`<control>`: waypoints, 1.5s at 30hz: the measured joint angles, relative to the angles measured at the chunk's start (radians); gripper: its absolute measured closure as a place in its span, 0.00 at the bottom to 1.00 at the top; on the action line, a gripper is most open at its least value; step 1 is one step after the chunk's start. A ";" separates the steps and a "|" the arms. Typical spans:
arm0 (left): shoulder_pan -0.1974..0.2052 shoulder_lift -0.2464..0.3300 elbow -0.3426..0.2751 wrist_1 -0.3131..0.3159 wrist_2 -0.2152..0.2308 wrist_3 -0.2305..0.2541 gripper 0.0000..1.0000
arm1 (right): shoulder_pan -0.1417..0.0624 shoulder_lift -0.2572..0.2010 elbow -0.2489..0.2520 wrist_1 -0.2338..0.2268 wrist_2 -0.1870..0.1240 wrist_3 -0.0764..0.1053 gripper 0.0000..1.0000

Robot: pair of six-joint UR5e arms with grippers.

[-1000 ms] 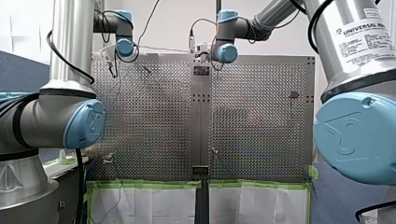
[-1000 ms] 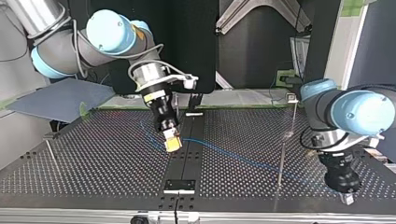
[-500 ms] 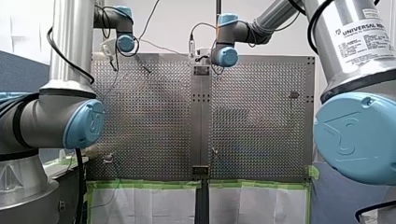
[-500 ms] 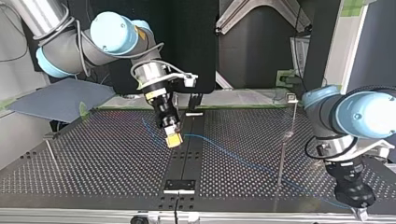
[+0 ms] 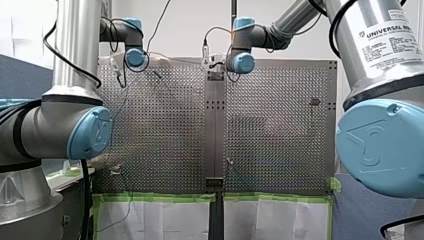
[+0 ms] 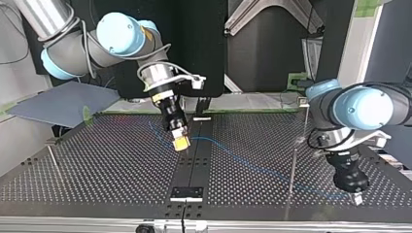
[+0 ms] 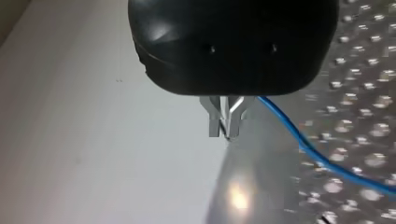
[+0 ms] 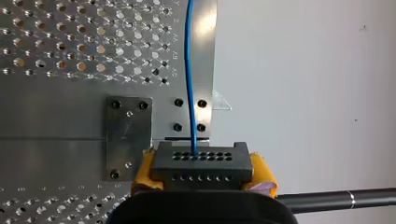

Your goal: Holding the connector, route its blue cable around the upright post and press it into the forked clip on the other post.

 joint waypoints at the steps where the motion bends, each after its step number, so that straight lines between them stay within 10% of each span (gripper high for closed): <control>1: -0.001 0.000 -0.008 0.002 0.000 0.003 0.90 | 0.000 0.000 0.003 -0.003 0.001 0.000 1.00; 16: -0.012 -0.009 -0.119 0.046 0.007 0.043 0.90 | 0.000 0.003 0.048 -0.056 0.010 0.004 1.00; 45: -0.025 -0.102 -0.109 0.076 0.045 0.051 0.90 | -0.050 0.054 0.075 -0.116 0.011 0.010 1.00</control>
